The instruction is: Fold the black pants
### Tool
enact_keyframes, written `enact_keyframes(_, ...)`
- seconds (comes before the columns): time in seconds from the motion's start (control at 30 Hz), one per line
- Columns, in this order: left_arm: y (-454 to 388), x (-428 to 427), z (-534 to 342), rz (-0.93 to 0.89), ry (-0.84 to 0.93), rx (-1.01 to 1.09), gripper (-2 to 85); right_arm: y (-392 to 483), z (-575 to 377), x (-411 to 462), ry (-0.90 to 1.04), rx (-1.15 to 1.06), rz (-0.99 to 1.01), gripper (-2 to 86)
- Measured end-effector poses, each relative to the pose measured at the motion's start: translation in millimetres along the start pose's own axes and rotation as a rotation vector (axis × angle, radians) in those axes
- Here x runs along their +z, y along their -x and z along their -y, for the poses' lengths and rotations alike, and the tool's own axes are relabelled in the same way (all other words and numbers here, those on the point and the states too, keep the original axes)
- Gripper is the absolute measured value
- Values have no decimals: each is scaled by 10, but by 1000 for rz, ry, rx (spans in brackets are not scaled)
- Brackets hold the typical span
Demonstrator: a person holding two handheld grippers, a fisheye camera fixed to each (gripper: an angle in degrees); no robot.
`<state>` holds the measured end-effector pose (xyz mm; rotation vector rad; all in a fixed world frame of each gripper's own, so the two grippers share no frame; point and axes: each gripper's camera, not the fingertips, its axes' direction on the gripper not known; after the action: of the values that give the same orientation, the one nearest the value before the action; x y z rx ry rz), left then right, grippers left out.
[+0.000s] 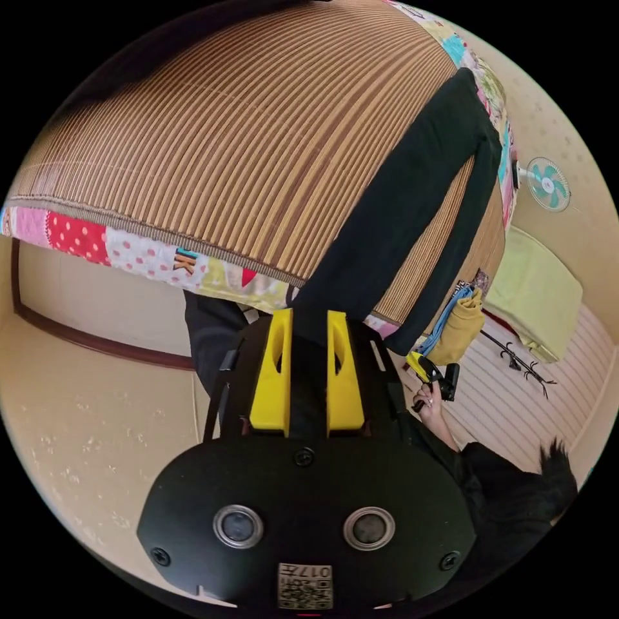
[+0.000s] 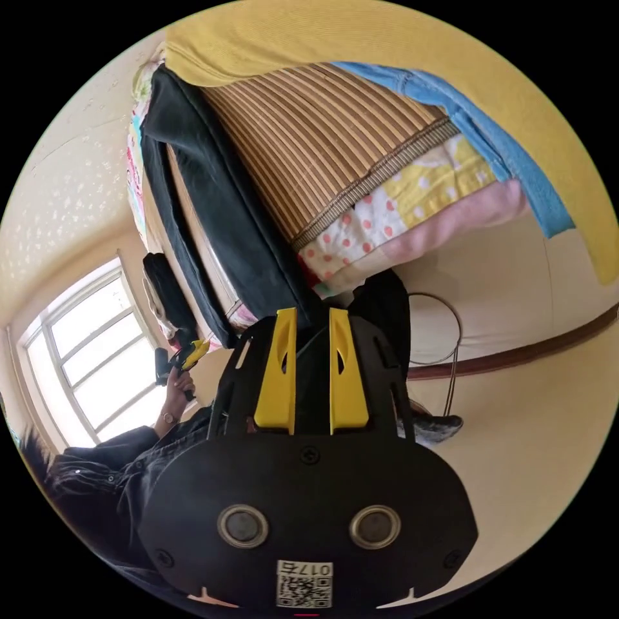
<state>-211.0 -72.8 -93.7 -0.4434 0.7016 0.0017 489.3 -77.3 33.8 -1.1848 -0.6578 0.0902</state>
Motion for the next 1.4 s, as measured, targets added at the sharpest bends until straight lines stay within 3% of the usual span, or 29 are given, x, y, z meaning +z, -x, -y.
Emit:
enact_keyframes(0.13, -681, 131, -140, 9, -51, 223, 89, -15, -28, 77, 51, -56, 39, 110)
enact_keyframes(0.3, -1974, 752, -132, -25, 114, 580, 122, 176, -247, 66, 76, -140, 54, 50)
enact_keyframes(0.47, -3328, 1379, -395, 144, 298, 777, 211, 1110, -859, -220, 84, -511, 176, 31)
enact_keyframes(0.53, -3491, 1547, -491, 220, 332, 776, 180, 1313, -931, -240, 122, -604, 208, 28)
enact_keyframes(0.63, -3474, 1621, -594, 415, 256, 753, 41, 1489, -861, -109, 433, -817, 173, 25)
enact_keyframes(0.7, -3355, 1557, -602, 399, 231, 728, 39, 1478, -664, -95, 554, -824, 10, 35)
enact_keyframes(0.77, -3145, 1363, -539, 259, 220, 650, 37, 1549, -186, -306, 473, -815, -180, 73)
enact_keyframes(0.83, -3020, 1219, -506, 179, 203, 604, 37, 1684, 353, -504, 343, -748, -215, 107)
enact_keyframes(0.97, -2932, 971, -527, 45, 179, 573, 37, 1979, 1830, -683, 36, -597, -38, 136)
enact_keyframes(1.17, -2790, 622, -405, -213, 226, 554, 39, 2298, 3510, -138, -195, -366, -50, 130)
enact_keyframes(1.3, -2452, 383, -314, -427, 210, 495, 35, 2768, 3814, -35, -412, -292, -124, 47)
enact_keyframes(1.4, -2016, 205, -245, -602, 229, 396, 33, 3656, 3534, 191, -615, -420, -304, 29)
